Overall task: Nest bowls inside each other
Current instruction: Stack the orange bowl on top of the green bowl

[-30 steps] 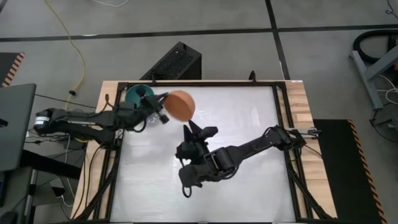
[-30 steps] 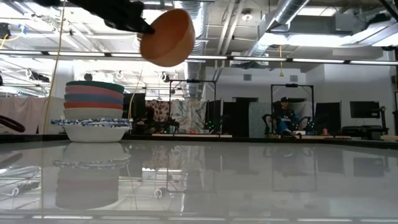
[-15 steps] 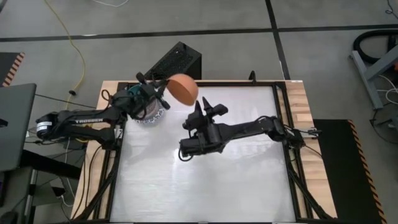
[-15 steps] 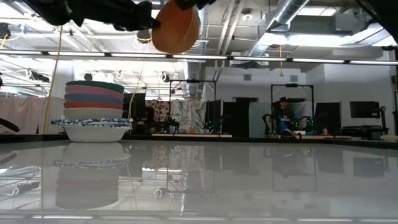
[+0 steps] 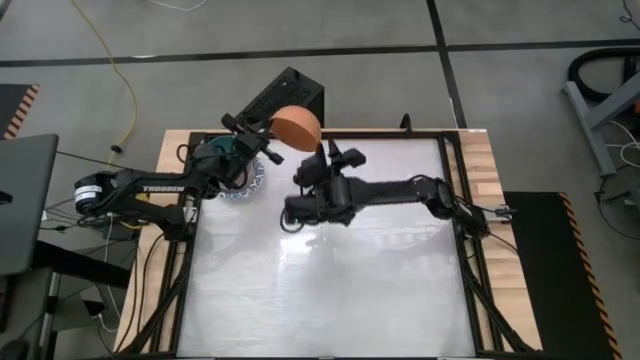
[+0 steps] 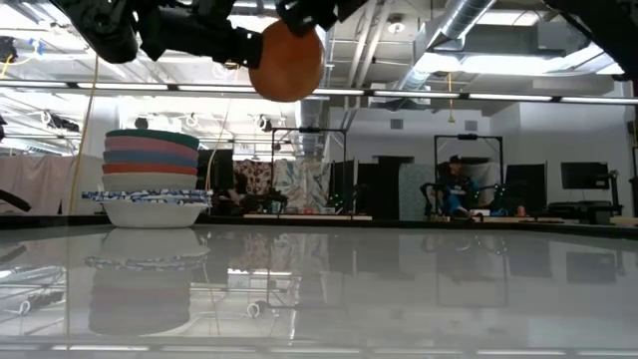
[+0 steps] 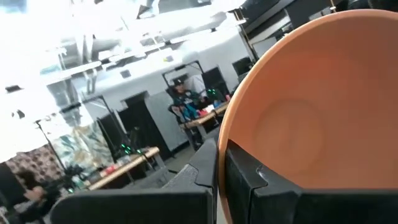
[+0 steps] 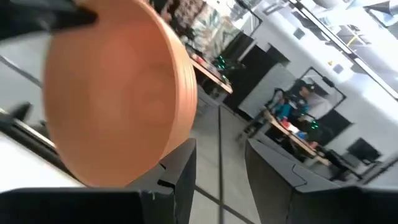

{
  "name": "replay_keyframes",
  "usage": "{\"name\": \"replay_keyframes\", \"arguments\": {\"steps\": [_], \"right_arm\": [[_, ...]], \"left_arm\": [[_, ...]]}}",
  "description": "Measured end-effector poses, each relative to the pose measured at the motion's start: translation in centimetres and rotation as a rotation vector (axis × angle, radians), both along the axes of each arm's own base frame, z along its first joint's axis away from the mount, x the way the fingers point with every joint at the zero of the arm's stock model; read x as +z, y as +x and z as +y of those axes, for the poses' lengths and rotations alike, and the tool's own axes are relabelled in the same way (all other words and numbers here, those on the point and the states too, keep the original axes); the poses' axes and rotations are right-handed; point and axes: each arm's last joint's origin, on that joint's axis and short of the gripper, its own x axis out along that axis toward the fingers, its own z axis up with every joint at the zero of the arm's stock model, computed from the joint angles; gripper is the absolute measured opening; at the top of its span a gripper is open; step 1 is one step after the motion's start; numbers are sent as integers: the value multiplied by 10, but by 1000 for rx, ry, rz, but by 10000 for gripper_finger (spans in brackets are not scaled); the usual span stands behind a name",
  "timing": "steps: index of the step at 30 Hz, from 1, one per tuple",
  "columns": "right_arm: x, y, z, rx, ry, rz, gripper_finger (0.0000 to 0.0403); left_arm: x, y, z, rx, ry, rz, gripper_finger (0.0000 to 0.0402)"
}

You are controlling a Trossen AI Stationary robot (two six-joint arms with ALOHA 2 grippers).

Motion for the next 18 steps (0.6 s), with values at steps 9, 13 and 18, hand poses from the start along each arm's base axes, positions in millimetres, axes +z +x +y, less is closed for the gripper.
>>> {"name": "replay_keyframes", "arguments": {"steps": [9,13,18], "right_arm": [[23,31,-56,237,240,178,141],[53,41,-55,338,114,132,131],[68,49,-74,536,53,71,129]], "left_arm": [[5,-16,27,118,19,-97,0],[5,-29,45,144,-3,-152,0],[6,-36,55,116,-17,-214,0]]}}
